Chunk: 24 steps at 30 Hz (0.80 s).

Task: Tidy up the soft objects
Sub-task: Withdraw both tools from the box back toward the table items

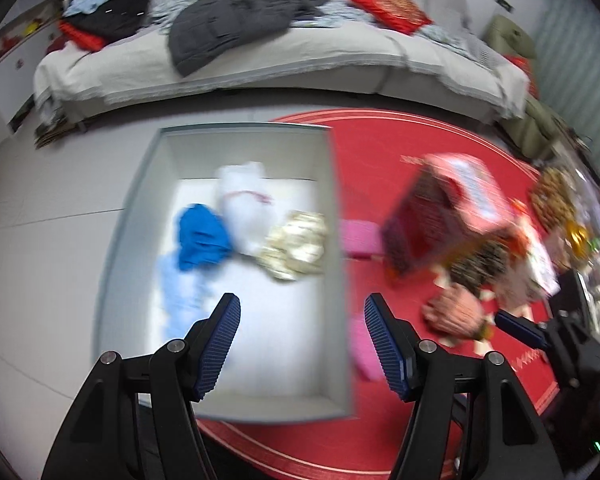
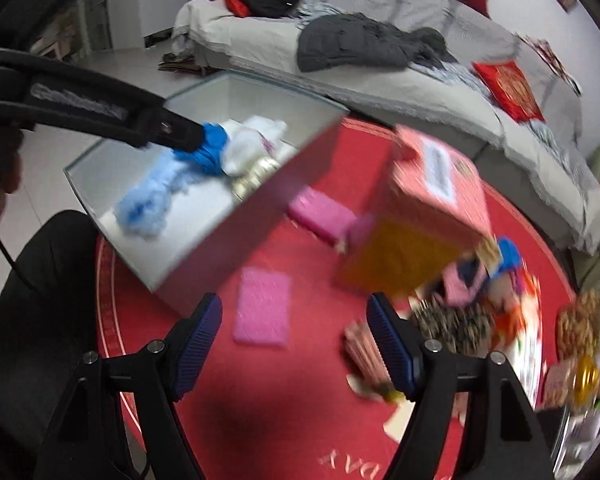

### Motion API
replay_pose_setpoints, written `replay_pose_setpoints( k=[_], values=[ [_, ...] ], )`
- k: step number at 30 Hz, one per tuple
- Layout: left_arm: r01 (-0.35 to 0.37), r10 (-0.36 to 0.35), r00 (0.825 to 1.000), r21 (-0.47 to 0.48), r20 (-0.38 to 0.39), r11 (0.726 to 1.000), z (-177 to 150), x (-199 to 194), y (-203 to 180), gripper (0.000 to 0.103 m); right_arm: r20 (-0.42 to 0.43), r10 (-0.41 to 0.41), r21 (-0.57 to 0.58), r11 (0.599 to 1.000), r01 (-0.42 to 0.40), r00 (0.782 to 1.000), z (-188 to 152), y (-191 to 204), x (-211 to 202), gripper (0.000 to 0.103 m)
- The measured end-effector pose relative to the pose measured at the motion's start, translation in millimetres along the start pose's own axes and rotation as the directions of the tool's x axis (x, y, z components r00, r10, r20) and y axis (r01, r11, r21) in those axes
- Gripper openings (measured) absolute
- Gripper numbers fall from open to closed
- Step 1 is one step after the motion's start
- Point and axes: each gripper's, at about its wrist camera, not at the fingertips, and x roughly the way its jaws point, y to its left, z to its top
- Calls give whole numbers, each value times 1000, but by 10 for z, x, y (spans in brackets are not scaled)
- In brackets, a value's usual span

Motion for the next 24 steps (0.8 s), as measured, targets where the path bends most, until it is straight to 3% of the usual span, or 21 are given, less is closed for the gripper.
replay_pose_setpoints(
  k=[4, 8, 12, 18, 24],
  values=[
    [66, -64, 998, 81, -24, 995, -137, 19, -498, 66, -34, -52, 84, 995, 55, 998, -375, -351, 19, 78],
    [95, -84, 993, 136, -81, 986, -295, 201, -887, 66, -69, -64, 160, 984, 74, 996, -708, -645, 93, 78],
    [88, -72, 983, 88, -168, 992, -411, 552, -966, 66, -70, -42, 203, 978, 56, 997, -916, -812, 115, 78],
    [48, -51, 973, -18, -227, 999, -565, 899, -905, 66, -13, -4, 133, 991, 6, 1000, -978, -841, 192, 78],
    [-11, -9, 969, -80, -246, 997, -611, 1031, -903, 66, 41, -6, -47, 999, 8, 999, -896, -722, 308, 77]
  ],
)
